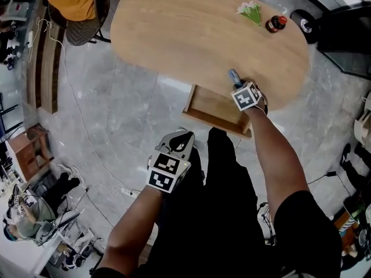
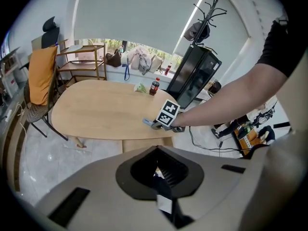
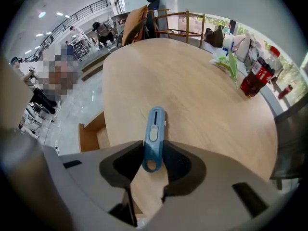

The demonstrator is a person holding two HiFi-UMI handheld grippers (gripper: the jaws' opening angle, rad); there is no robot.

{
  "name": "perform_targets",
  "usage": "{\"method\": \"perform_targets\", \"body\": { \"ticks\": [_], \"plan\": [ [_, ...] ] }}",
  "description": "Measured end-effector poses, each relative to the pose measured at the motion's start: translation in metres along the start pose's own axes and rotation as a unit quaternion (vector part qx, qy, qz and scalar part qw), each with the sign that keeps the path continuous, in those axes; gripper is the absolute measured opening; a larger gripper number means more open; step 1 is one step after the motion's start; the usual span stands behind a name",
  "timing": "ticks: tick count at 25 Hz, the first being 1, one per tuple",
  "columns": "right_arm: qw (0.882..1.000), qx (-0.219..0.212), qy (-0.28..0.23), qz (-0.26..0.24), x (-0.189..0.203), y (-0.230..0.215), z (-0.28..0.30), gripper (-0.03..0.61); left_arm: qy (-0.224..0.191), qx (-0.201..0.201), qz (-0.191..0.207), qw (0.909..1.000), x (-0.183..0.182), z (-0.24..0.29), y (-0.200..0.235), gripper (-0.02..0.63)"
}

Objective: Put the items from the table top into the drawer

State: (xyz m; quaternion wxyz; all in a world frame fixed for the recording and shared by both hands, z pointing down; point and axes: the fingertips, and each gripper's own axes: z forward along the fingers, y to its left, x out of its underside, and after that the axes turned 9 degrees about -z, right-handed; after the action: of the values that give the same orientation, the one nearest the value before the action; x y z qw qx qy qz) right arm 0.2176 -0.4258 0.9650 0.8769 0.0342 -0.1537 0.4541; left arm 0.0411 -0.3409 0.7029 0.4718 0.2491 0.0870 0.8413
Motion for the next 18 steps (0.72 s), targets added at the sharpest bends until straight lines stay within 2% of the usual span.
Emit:
{"method": "perform_targets", "body": {
  "ticks": [7,11,14,18],
  "plan": [
    [0.999,-0.007,-0.036,0.027,0.004,0.02,-0.038,0.12,-0.007,0.018,0.021,0.9996,0.0,-0.005,-0.003,0.002],
    [0.998,-0.007,-0.056,0.031,0.017,0.048,-0.058,0.12,-0.002,0.033,0.034,0.9989,0.01,-0.003,-0.006,0.002],
    [0.998,-0.018,-0.055,0.002,0.03,0.084,-0.06,0.12,0.0,0.039,0.034,0.9987,0.02,0.002,-0.003,0.002],
    [0.998,-0.039,-0.025,-0.048,0.059,0.131,-0.042,0.12,0.004,0.045,0.027,0.9986,0.031,0.007,-0.003,0.002]
  ]
}}
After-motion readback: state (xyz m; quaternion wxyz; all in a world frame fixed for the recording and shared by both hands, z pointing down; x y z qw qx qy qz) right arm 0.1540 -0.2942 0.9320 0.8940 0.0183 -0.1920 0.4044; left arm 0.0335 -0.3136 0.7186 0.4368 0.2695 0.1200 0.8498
